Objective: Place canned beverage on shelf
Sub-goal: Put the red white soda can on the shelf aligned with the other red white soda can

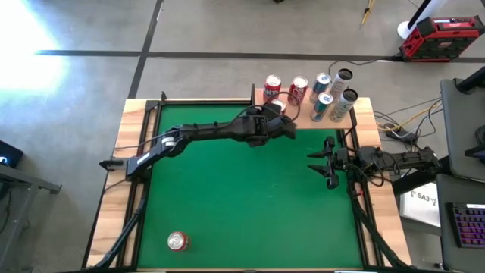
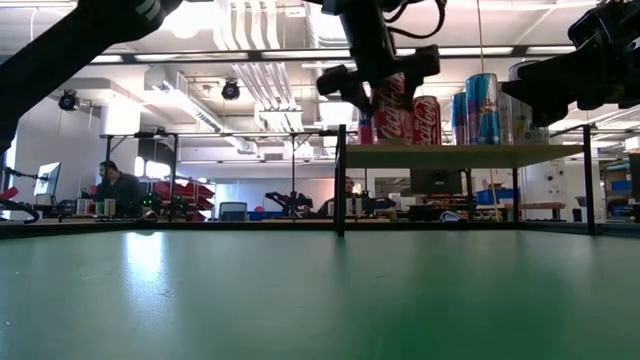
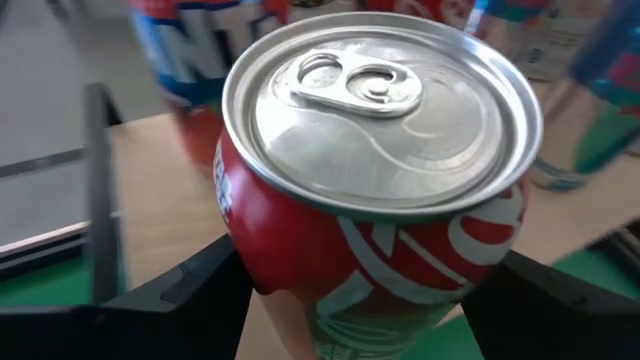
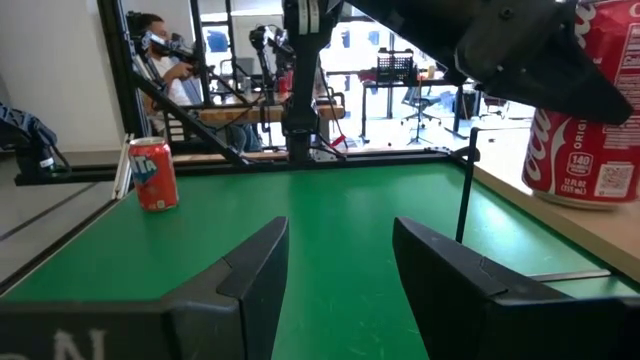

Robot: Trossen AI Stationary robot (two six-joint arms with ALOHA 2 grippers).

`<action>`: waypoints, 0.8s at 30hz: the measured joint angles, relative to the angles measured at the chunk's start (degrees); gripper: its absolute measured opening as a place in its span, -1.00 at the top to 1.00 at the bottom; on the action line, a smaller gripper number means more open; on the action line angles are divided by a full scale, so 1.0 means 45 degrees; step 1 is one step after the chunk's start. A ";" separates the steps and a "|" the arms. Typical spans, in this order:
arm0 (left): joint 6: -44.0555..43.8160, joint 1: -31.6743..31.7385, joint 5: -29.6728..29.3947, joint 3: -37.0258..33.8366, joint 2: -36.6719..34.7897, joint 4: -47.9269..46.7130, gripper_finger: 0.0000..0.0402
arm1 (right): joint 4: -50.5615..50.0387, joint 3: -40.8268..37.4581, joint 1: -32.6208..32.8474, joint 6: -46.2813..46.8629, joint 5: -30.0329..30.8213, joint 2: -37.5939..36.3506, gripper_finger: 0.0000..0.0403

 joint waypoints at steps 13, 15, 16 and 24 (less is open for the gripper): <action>0.2836 -0.0072 0.0796 -0.0046 0.0153 0.2287 -0.43 | 0.0000 0.0000 -0.0001 0.0000 0.0000 0.0000 0.14; 0.3339 -0.0072 0.0814 -0.0026 0.0290 0.2602 -0.43 | -0.0009 0.0000 -0.0001 0.0000 -0.0001 0.0000 0.14; 0.3581 -0.0072 0.0785 -0.0026 0.0390 0.2810 -0.43 | -0.0006 0.0000 0.0004 0.0000 0.0010 0.0000 0.14; 0.4111 -0.0062 0.0843 -0.0026 0.0606 0.3557 -0.44 | -0.0022 0.0000 0.0002 0.0000 0.0000 -0.0005 0.14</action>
